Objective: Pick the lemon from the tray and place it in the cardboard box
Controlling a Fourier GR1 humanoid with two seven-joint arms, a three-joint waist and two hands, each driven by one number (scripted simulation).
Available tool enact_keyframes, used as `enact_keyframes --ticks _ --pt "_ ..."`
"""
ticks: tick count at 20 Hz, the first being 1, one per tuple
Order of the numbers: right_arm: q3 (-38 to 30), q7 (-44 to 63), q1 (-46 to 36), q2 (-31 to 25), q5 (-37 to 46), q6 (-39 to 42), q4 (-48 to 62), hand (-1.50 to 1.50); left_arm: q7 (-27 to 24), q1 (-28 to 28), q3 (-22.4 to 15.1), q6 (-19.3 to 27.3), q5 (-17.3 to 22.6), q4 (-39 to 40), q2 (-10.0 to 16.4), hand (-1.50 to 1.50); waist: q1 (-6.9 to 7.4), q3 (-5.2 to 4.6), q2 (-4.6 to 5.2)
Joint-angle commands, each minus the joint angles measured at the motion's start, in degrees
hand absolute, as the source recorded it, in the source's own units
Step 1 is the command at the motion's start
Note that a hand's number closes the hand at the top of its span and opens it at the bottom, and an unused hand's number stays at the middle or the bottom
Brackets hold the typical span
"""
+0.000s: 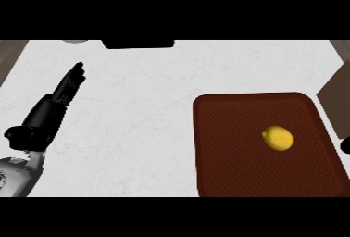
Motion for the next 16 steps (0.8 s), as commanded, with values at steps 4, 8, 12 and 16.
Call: enact_keyframes --ticks 4,8,12,16 --pt "-4.1 -22.5 1.3 -9.5 11.5 9.5 1.0 -1.5 -3.2 -0.9 -2.7 -2.3 -1.2 0.3 -1.6 0.0 1.17 0.04 0.47" --pt "-1.5 -27.9 4.5 -15.3 21.7 4.9 -1.7 -1.5 -5.0 0.0 -1.6 -4.3 -0.3 1.2 -0.3 0.0 1.75 -0.14 0.13" --pt "1.1 -33.4 8.4 -21.6 32.3 -2.9 -4.3 -1.5 -6.0 1.7 -1.1 -5.6 0.8 1.2 0.1 0.0 1.98 -0.18 -0.16" --pt "5.3 -39.8 14.3 -24.5 41.7 -11.8 -6.6 -1.5 -5.5 1.3 -2.2 -4.0 -1.5 2.0 -1.3 0.0 0.98 -0.22 -0.55"
